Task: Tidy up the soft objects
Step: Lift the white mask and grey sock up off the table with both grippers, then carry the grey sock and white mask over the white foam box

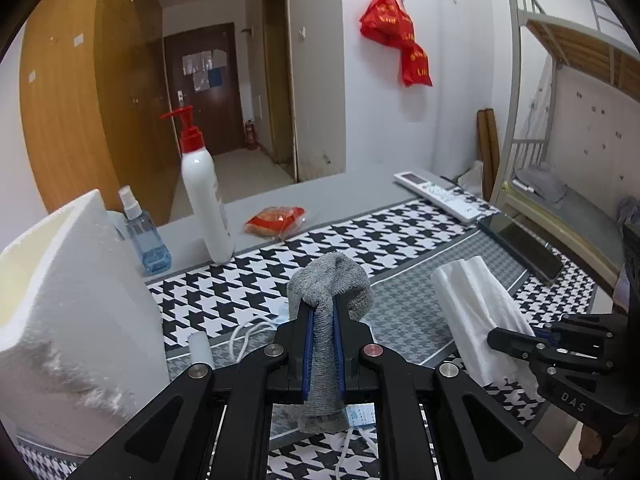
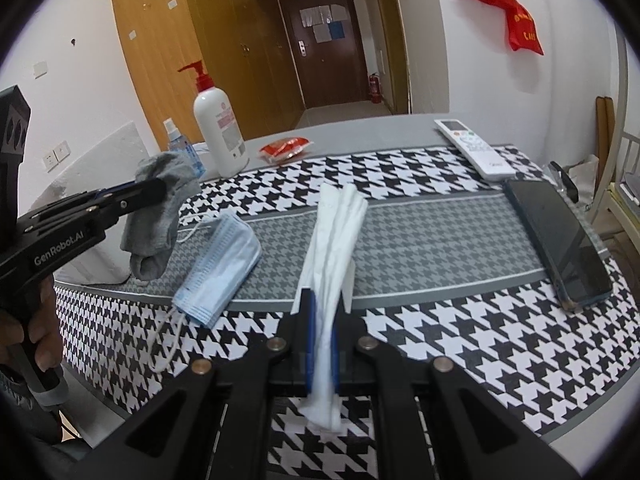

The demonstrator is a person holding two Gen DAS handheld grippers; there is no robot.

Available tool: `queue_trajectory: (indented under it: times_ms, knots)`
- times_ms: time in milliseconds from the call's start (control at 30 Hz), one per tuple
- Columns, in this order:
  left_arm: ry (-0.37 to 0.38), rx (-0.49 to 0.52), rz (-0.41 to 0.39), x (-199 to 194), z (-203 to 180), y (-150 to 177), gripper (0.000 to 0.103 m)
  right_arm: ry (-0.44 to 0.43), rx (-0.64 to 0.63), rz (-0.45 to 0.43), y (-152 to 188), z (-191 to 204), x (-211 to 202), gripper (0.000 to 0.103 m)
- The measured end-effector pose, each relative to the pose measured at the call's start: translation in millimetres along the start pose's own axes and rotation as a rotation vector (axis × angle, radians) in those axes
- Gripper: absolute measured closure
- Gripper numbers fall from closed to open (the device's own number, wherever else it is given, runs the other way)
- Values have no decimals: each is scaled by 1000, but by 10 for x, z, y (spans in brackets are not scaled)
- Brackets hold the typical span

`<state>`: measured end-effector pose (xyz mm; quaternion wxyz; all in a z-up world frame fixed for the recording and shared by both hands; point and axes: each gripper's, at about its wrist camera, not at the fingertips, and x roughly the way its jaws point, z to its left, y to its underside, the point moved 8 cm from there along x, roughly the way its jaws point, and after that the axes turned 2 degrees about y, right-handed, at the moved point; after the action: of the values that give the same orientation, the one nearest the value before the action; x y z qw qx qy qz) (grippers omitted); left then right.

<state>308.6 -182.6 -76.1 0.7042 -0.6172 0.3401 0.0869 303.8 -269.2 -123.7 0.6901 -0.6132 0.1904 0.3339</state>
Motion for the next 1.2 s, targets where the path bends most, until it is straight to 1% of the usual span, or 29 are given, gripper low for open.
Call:
queue_trajectory:
  times_ms: [300,533,900,1200]
  knots:
    - [-11,-12,-49,-251,92,-33,93,-13,-52,-49,-118,221,-208,94]
    - [-29,-21,-90,-485,189,-59,93,-45,-93,-99,-258,435,-383,94]
    - [-49,-36,-145,-769,365,-164,93,-64,-151,-142,-471,687,-505,94]
    - [-86,-42,-181,-932,501,-286,93,-83,-170,-182,-647,813,-605,94]
